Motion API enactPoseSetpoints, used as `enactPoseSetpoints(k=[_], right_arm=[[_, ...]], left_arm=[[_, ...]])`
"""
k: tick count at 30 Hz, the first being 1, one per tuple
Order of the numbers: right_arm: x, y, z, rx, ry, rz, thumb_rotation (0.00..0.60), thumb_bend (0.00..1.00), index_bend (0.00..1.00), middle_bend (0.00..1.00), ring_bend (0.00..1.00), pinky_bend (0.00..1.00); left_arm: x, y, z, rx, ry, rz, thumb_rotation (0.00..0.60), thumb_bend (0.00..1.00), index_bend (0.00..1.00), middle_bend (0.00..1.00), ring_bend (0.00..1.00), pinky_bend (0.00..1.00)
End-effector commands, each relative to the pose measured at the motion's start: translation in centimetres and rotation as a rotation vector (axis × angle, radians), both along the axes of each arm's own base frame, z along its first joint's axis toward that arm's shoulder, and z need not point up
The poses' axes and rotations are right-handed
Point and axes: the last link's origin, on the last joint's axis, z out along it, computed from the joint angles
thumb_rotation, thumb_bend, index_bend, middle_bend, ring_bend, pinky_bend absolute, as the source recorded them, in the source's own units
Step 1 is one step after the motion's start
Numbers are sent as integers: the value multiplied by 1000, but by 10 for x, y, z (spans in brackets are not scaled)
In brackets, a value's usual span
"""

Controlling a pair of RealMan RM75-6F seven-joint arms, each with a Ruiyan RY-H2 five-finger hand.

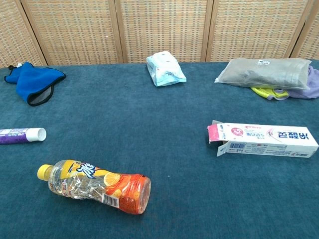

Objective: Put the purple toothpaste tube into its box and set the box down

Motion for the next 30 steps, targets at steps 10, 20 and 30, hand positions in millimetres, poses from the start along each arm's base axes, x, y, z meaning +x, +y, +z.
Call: enactPoseSetpoints(k=[10, 20, 30], right_arm=[[1, 1, -3, 13, 0, 2, 600, 95, 0, 0, 0, 0], [3, 0, -3, 17, 2, 6, 600, 95, 0, 0, 0, 0], [3, -1, -5, 29, -6, 4, 600, 95, 0, 0, 0, 0]], left_arm=[[0, 0, 1, 1, -3, 0, 600, 289, 10, 0, 0, 0], [-2, 0, 1, -2, -11, 0, 600, 290, 10, 0, 0, 0], [0, 0, 1, -10, -11, -3, 600, 290, 10, 0, 0, 0]])
